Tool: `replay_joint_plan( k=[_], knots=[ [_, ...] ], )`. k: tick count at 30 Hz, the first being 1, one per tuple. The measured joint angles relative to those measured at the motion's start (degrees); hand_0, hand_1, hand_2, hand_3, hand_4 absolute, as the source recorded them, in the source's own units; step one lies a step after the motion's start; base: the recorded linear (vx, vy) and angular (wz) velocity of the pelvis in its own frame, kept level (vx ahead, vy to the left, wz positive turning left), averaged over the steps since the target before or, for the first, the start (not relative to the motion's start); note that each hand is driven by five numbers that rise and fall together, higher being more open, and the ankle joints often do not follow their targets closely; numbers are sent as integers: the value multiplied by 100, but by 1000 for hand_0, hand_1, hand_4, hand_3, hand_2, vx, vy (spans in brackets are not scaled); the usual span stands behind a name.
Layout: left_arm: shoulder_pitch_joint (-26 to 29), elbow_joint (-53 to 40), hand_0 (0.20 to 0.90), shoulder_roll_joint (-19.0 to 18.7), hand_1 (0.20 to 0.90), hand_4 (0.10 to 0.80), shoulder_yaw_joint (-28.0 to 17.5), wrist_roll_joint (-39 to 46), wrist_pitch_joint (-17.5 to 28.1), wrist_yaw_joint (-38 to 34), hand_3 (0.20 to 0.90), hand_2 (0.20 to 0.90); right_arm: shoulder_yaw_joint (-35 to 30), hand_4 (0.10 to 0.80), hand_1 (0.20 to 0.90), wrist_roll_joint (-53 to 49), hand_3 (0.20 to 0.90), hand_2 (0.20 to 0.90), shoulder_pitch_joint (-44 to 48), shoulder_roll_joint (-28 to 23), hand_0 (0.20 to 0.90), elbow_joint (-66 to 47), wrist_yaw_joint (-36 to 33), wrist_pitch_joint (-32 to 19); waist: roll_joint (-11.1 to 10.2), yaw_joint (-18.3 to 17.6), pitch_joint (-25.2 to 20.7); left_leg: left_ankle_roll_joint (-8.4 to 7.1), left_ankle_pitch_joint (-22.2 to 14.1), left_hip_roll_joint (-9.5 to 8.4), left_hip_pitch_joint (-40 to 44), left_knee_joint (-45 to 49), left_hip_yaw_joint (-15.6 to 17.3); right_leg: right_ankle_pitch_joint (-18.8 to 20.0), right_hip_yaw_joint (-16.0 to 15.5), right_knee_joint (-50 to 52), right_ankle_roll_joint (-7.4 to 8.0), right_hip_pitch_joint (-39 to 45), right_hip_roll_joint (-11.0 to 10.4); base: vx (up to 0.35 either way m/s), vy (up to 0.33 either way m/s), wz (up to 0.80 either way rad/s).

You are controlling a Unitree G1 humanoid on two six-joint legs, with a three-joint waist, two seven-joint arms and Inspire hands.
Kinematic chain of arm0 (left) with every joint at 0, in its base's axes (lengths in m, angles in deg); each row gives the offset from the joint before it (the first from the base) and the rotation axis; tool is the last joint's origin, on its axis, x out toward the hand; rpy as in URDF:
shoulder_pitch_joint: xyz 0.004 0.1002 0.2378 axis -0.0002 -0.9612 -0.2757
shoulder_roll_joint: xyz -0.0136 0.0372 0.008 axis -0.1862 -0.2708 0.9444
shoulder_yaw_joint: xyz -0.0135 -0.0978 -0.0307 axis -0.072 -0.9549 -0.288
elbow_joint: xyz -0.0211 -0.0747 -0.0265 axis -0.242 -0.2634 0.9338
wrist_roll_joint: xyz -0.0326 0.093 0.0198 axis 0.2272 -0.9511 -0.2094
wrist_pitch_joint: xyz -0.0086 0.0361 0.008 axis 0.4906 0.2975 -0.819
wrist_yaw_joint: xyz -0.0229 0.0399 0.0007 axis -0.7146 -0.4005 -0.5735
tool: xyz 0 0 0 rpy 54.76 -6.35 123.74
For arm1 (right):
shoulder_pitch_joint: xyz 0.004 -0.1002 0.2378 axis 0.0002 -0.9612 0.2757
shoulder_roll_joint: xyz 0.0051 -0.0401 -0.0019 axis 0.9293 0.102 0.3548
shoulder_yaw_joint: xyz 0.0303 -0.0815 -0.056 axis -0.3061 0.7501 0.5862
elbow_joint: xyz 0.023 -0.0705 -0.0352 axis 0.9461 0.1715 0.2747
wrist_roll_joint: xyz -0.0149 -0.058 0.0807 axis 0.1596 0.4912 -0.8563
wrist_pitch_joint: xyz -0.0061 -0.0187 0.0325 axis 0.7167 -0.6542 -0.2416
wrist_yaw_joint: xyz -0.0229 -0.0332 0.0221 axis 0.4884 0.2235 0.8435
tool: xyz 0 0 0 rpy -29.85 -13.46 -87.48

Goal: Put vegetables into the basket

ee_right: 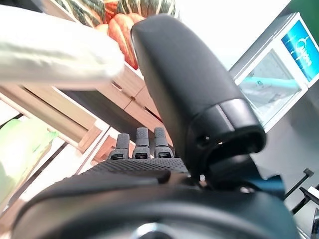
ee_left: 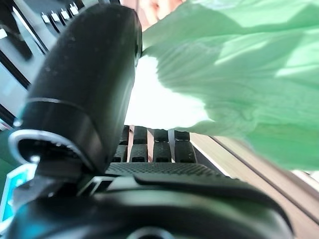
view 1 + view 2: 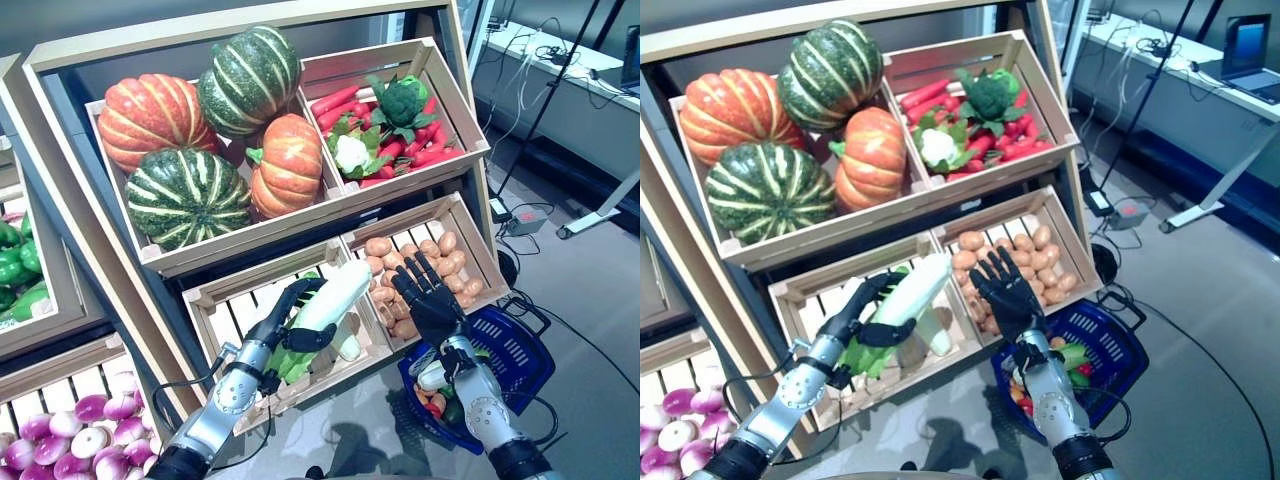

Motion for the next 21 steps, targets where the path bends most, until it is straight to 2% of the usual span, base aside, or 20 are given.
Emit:
replay_joint_plan(
  k=[5, 21],
  knots=[
    [235, -150, 300, -80, 300, 400, 262, -112, 21, 115, 300, 300, 14, 800, 900, -161, 900, 900, 70, 9, 900, 10, -1, 3, -14, -49, -7, 7, 5, 0, 18, 0, 24, 24, 27, 0, -3, 3, 1, 18, 0, -3],
    [463, -162, 300, -261, 300, 400, 415, -239, 20, -78, 300, 300, 58, 800, 900, -189, 900, 900, 179, 43, 900, 130, -1, 47, -134, -106, -45, 11, 6, -3, 78, -1, 141, 66, 155, 0, 6, 5, 0, 9, 4, -3]
  ],
)
